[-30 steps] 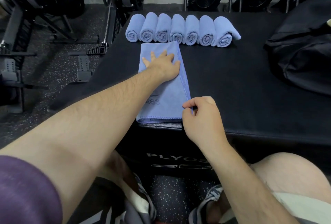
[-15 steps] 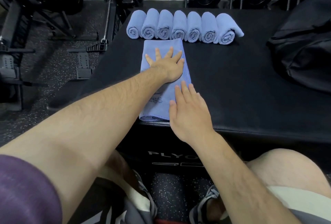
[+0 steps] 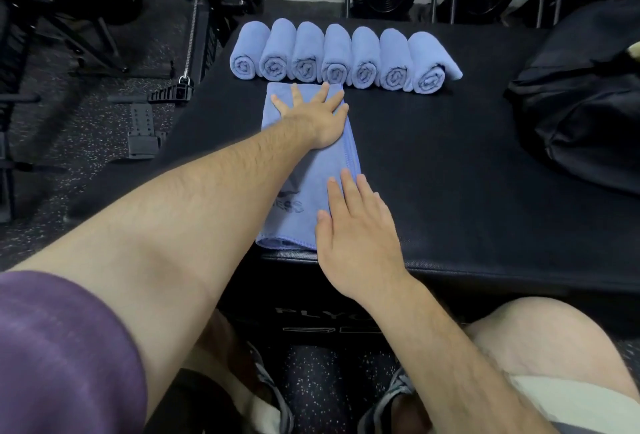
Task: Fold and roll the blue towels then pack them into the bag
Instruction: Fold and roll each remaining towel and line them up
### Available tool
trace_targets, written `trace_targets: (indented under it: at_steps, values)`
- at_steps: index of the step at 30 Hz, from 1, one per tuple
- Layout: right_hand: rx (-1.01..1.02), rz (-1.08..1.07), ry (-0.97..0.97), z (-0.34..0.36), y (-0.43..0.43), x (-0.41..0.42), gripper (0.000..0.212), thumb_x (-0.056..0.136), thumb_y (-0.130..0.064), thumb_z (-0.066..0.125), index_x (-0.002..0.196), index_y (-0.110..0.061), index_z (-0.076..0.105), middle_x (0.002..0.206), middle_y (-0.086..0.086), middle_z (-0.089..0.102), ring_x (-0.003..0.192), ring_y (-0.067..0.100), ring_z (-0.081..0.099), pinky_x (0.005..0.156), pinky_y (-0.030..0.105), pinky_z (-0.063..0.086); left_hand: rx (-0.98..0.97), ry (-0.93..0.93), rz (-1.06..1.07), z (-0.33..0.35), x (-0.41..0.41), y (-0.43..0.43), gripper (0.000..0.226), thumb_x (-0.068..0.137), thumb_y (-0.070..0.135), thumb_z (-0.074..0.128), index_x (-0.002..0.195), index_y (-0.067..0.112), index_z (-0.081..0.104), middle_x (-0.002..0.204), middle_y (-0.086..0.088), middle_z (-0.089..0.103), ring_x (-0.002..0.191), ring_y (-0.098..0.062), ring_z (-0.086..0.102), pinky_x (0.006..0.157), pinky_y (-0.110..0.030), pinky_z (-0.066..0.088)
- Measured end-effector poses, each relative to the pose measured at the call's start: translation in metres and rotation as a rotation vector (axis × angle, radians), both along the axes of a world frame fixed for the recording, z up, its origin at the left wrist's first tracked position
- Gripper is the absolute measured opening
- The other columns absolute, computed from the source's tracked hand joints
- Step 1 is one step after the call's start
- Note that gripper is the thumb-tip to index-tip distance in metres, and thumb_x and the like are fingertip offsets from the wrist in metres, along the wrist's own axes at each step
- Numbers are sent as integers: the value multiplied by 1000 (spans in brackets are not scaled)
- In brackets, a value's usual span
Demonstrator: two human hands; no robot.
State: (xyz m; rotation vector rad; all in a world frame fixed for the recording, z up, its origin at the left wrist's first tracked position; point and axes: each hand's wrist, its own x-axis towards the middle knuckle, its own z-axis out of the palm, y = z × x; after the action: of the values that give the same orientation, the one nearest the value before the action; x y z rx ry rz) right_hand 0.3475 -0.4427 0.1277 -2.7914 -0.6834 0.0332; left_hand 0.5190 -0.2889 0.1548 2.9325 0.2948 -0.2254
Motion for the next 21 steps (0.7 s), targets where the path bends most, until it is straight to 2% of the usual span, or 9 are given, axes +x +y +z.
trace_targets:
  at_steps: [5, 9, 11, 14, 18, 21]
  values:
    - [-11, 1, 28, 2, -2, 0, 60, 109, -38, 15, 163, -13, 6, 171, 4, -7, 157, 21, -11, 127, 39, -1, -18, -31, -108, -7, -37, 2, 57, 108, 46, 9, 163, 32, 4, 170, 8, -6, 157, -27, -10, 125, -52, -8]
    - [48, 14, 51, 3, -4, -1, 60, 109, -38, 20, 163, -13, 11, 171, 3, -2, 157, 20, -7, 127, 38, 0, -28, -84, -189, -13, -78, 8, 55, 110, 40, 14, 163, 25, 7, 171, 2, -1, 157, -25, -5, 126, -45, -3]
    - [67, 33, 77, 6, -9, 1, 59, 109, -38, 24, 162, -13, 18, 171, 3, 4, 157, 21, 0, 127, 39, 6, -36, -78, -202, -11, -99, 9, 55, 110, 40, 15, 163, 25, 8, 171, 2, -1, 157, -25, -5, 125, -44, -3]
    - [111, 44, 13, 18, -13, 10, 52, 107, -36, 32, 153, -12, 37, 168, 6, 20, 154, 24, 15, 122, 44, 25, -42, -81, -221, -11, -126, 5, 55, 110, 41, 15, 163, 27, 10, 171, 2, 0, 157, -25, -5, 125, -44, -3]
    - [35, 187, 17, 18, -16, 18, 57, 110, -33, 27, 163, -14, 16, 170, 1, 11, 157, 21, 7, 126, 41, 14, -53, -106, -250, -11, -154, -7, 54, 110, 35, 15, 163, 24, 11, 171, 1, 3, 157, -25, -3, 126, -43, -1]
    - [12, 213, 25, 8, -24, 15, 59, 110, -38, 22, 163, -13, 14, 171, 1, 9, 157, 20, 2, 127, 40, 8, -30, -173, -219, -16, -179, -13, 54, 111, 33, 16, 162, 16, 16, 171, 0, 8, 157, -23, 2, 126, -42, 2]
